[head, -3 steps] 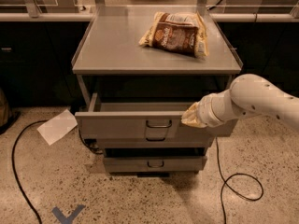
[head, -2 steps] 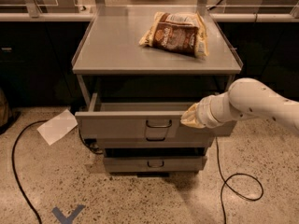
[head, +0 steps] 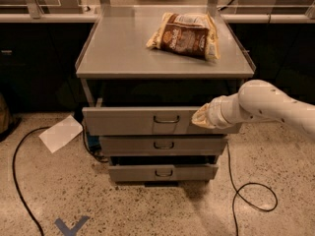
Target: Close top drawer
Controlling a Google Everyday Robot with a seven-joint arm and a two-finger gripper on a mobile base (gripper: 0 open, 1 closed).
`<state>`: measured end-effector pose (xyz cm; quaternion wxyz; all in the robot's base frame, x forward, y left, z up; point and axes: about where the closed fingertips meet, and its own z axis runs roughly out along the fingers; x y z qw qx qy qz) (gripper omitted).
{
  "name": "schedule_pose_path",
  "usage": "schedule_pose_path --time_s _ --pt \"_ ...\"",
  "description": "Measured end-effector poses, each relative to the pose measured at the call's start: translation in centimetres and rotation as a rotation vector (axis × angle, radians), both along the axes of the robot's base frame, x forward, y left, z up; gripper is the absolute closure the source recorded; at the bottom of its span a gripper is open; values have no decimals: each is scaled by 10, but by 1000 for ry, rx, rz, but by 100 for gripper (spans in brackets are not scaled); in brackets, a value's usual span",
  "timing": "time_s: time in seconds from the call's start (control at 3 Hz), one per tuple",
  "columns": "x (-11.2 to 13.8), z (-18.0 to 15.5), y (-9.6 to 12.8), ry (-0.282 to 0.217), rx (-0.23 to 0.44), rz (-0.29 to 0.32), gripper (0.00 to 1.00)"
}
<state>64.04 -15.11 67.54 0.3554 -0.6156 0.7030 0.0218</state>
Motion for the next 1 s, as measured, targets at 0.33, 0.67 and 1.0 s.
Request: schedule_pose_path --time_s 0.33,0.67,1.0 --pt "0 0 0 0 0 0 100" --pt "9 -1 3 -17 -7 7 100" --pt "56 -14 11 -63 -23 25 100"
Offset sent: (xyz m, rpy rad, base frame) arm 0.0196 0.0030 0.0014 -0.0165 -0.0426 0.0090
